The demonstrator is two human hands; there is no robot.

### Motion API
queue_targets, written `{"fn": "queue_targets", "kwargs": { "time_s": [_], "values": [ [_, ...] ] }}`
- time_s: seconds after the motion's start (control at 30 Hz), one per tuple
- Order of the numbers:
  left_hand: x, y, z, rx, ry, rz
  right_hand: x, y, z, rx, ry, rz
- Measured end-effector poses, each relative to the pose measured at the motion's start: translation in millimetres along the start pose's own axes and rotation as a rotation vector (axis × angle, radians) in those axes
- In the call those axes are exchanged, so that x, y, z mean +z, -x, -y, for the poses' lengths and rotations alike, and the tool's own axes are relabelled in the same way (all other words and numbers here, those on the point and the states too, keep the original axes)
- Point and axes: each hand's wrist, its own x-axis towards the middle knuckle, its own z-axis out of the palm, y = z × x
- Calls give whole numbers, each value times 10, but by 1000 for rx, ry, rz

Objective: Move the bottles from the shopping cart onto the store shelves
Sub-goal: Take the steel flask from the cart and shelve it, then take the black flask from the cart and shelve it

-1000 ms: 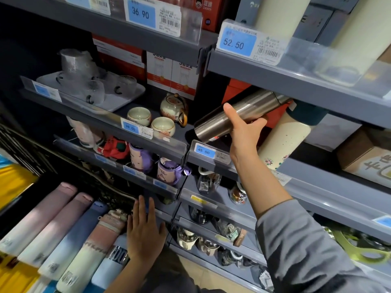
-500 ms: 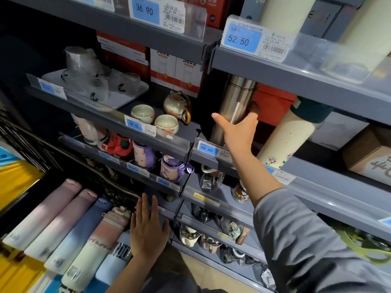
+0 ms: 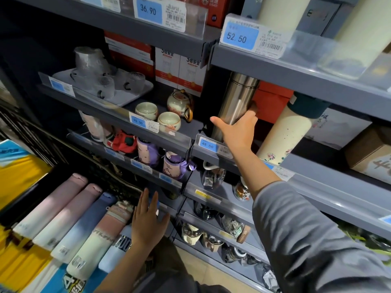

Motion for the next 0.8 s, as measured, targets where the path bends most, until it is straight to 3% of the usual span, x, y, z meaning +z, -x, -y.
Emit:
{"fn": "queue_targets", "kwargs": {
  "time_s": [0.17,0.43,0.5,0.6,0.8],
  "values": [
    [-48,108,61,-25,114,-32,-95,268,-172,-69,-52,12],
    [-309,671,21,-20,259,-65,-284,1098,-532,-360,-250,63],
    [-407,846,79,-65,287,-49,-180,1387,-647,-263,-324,124],
    [-515,1126,357,-183,244,39,-4,1903,-740,-49,-380,343],
    [-786,1639,703,-226,174,220,197,2547,-605,63,-305,646]
  ]
}}
